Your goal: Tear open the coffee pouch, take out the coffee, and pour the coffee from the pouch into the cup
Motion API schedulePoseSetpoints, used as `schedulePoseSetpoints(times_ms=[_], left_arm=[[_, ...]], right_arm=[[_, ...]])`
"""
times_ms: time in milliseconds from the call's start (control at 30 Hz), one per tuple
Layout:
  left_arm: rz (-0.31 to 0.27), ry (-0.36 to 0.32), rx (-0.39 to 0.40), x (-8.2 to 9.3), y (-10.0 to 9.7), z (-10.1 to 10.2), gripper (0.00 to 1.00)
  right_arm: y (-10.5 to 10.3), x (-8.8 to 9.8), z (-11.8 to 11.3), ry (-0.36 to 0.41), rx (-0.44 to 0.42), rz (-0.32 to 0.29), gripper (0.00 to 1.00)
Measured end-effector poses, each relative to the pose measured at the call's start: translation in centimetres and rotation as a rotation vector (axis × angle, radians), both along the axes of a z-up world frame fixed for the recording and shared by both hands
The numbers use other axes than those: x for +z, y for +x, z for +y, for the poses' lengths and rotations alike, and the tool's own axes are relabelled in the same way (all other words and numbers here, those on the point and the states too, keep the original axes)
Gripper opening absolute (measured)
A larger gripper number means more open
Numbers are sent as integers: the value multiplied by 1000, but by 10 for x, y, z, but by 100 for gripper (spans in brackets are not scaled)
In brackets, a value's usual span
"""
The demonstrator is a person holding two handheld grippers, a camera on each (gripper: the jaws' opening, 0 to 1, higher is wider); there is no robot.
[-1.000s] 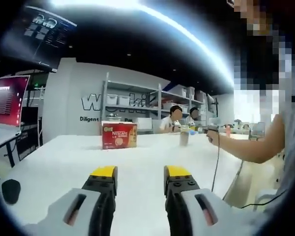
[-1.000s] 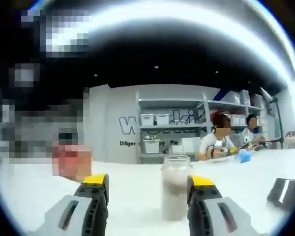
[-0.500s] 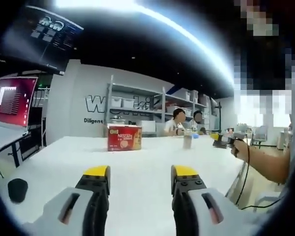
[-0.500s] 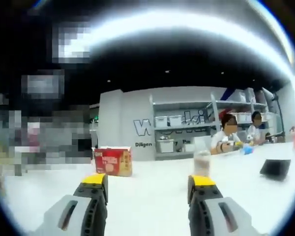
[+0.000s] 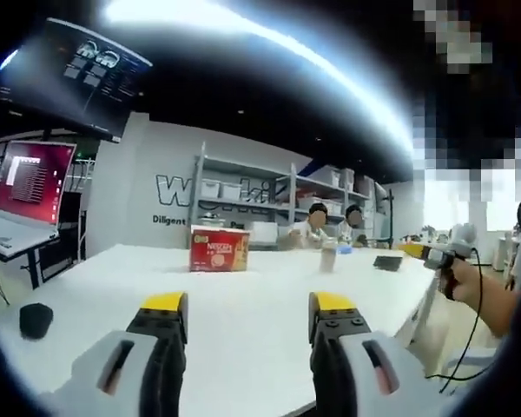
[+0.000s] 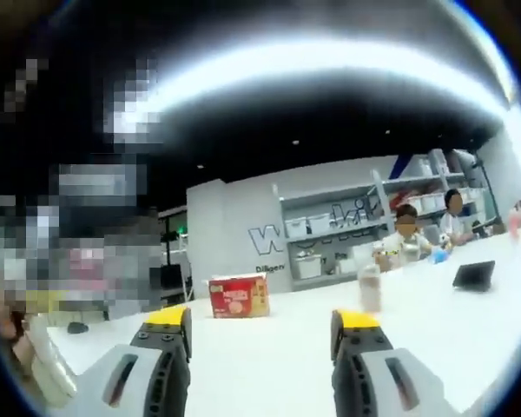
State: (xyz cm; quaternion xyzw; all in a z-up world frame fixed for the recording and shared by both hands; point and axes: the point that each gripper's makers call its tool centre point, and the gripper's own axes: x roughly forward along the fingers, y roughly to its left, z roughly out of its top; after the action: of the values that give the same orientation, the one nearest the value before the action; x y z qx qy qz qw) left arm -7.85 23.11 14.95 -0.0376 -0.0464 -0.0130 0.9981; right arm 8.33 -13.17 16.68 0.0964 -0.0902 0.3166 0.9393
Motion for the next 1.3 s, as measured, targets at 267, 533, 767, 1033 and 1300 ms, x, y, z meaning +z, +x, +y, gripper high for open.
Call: schedulePoseSetpoints(times_ms=[267,533,767,1033,1300], left_arm=[[-35,22,-10,8,-31,-22,58],[-93,36,7,29,-62,-29,56],[-146,68,-10,45,-81,-47,55],[-185,98,-33,61,-94,-74,54],[-202,151,-32,85,-99,-77,55]], right_arm=[[-30,22,0,-1,18,-87,65],[-57,40,7,2,54,-155,64],[-90,59,-10,29,58,-227,63],[-108,65,-30,53,54,-253,62],[-115,58,-44,58,48,-250,62]])
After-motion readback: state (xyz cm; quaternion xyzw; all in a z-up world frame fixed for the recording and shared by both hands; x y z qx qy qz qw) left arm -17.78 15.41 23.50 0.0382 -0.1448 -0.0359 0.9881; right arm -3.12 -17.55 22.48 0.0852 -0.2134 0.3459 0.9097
